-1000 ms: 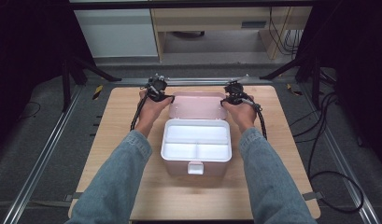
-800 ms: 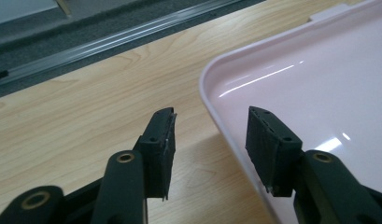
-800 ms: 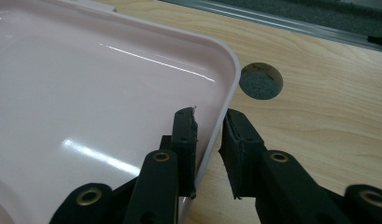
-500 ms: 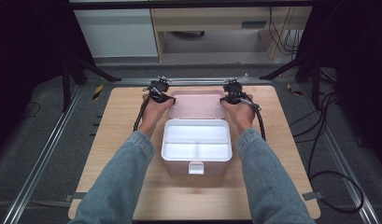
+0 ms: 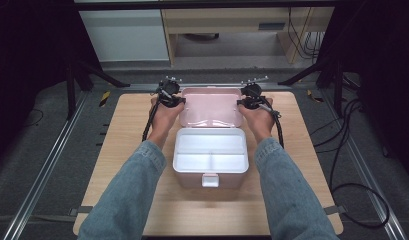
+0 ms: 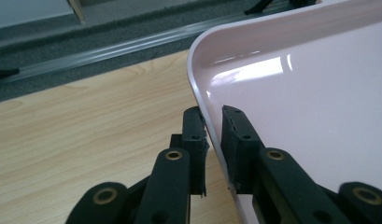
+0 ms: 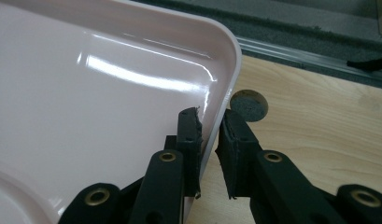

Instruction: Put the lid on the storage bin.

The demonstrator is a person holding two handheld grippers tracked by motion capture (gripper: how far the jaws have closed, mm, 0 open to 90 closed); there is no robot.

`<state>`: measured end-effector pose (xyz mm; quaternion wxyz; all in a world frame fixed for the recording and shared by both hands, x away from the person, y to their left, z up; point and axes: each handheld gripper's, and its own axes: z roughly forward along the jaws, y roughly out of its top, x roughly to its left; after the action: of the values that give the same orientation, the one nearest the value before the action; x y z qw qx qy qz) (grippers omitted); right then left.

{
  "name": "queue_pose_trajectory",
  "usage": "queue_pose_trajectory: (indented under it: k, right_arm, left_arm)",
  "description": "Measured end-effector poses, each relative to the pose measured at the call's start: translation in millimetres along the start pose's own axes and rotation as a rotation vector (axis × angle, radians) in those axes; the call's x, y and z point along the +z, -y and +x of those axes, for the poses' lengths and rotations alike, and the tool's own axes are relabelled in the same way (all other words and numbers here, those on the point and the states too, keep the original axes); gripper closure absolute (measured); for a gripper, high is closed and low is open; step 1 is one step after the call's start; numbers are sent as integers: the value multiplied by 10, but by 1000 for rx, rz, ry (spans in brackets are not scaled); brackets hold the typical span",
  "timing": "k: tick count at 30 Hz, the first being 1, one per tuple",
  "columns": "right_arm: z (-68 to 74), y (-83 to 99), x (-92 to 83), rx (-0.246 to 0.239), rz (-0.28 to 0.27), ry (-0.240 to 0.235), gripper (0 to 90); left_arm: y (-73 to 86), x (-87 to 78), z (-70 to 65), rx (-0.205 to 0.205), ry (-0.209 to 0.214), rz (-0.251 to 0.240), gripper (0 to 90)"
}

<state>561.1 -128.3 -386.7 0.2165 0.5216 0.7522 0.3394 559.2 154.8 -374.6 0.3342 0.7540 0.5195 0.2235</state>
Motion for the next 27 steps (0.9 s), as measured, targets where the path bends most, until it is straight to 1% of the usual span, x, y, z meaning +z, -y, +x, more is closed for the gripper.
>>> queue_pose_trajectory:
  k: [2, 4, 5, 7, 9, 11, 12, 14, 16, 18, 22, 23, 25, 27]
  right_arm:
    - [11, -14, -74, -3, -18, 3, 790]
    - [23, -25, -154, -17, -35, 7, 795]
    - [30, -35, -208, -18, -52, 1, 796]
    - [48, -46, -285, -24, -68, -4, 798]
    - [65, -60, -379, -27, -88, -10, 788]
    - [77, -70, -452, -21, -102, -18, 744]
    - [90, -76, -486, -20, -107, -18, 742]
    - [110, -84, -536, -26, -116, -16, 766]
    - [117, -92, -572, -34, -118, -3, 820]
    - [114, -98, -584, -30, -121, -5, 824]
    - [147, -121, -631, -50, -127, 6, 830]
    - [156, -117, -650, -55, -130, 9, 830]
    - [175, -96, -699, -57, -146, 12, 833]
    - [190, -65, -764, -63, -166, 12, 836]
  left_arm:
    - [-15, -80, -22, 4, -2, -16, 810]
    - [-23, -188, -45, 12, -8, -32, 816]
    - [-26, -226, -52, 13, -11, -35, 818]
    - [-38, -327, -74, 16, -16, -45, 821]
    - [-41, -422, -98, 9, -16, -64, 825]
    - [-19, -515, -127, -2, -13, -90, 838]
    - [-9, -552, -138, -5, -13, -99, 840]
    - [8, -606, -145, -19, -3, -114, 844]
    - [12, -634, -141, -20, 1, -119, 845]
    - [12, -647, -137, -22, 5, -120, 845]
    - [12, -684, -119, -17, 13, -122, 843]
    - [16, -700, -122, -10, 14, -125, 842]
    - [30, -739, -138, 8, 14, -134, 836]
    - [59, -777, -145, 8, 27, -149, 824]
